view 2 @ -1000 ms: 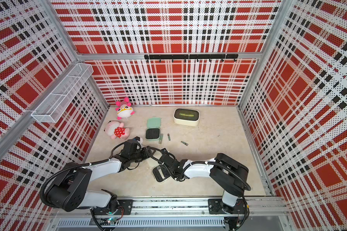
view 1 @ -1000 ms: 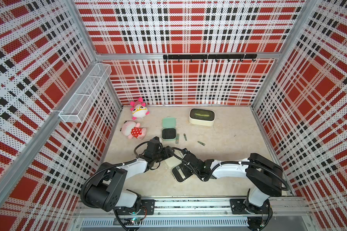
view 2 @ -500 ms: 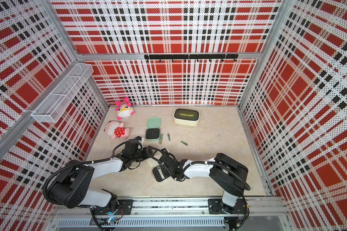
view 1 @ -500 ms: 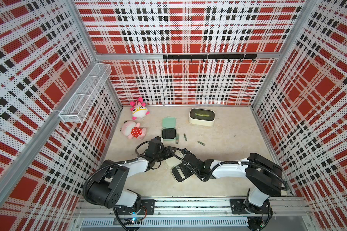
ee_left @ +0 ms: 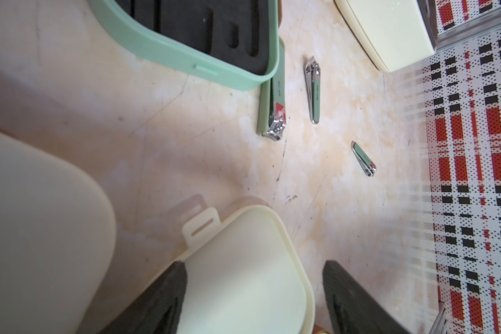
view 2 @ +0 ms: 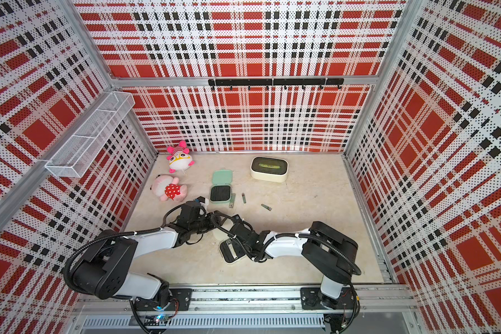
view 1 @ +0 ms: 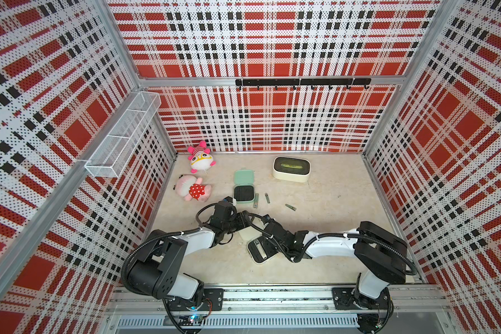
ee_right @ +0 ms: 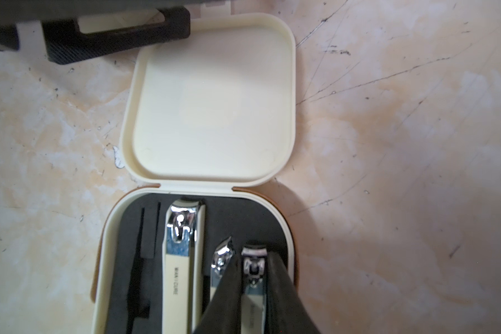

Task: Organize nail clipper sets
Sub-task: Place the nail clipper in the storage box.

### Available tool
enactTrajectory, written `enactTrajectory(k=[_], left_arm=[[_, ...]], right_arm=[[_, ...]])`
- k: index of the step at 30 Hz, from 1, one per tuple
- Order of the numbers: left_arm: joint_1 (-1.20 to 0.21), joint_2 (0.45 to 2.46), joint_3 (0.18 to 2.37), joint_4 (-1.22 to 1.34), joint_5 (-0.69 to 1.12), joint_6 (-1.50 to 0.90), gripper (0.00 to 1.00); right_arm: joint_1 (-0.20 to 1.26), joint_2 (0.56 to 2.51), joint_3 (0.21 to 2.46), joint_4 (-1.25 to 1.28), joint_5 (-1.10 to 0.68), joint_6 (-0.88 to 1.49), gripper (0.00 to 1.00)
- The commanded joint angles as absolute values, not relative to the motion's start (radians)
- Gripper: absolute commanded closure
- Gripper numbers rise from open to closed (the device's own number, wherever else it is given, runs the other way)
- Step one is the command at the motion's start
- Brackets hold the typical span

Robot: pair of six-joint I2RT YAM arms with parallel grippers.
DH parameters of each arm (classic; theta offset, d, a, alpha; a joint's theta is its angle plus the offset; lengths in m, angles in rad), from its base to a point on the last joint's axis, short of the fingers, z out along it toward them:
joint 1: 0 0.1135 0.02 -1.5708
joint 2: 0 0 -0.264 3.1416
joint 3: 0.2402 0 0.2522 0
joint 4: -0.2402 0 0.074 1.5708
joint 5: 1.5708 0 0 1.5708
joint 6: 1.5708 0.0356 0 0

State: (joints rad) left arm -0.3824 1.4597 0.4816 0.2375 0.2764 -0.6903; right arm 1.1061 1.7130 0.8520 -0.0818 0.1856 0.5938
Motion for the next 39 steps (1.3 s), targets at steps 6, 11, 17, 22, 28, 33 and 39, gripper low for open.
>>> enactTrajectory(k=[6,11,17,22,28,33,39], left_arm=[[-0.381,1.482,0.468,0.169,0.250,-0.680,0.21],[-0.380,1.482,0.470,0.169,0.251,-0.679,0.21],[-0.381,1.484,0.469,0.168,0.252,-0.678,0.21],[-0.381,1.484,0.469,0.169,0.252,-0.677,0.21],[-0.381,1.489,0.468,0.170,0.252,-0.676,0.21],[-0.381,1.489,0.467,0.172,0.252,-0.676,0.21],[-0.382,1.491,0.467,0.172,0.252,-0.676,0.21]], right_arm=[[1.120,1.731,0.850,-0.151,0.201,0.608,0.79],[1.120,1.725,0.855,-0.159,0.234,0.614,0.76],[1.119,1.718,0.855,-0.165,0.256,0.620,0.75],[1.120,1.707,0.855,-0.177,0.291,0.639,0.75],[1.119,1.701,0.861,-0.172,0.293,0.641,0.74],[1.120,1.696,0.874,-0.175,0.308,0.647,0.69],[1.120,1.692,0.895,-0.206,0.341,0.658,0.68]])
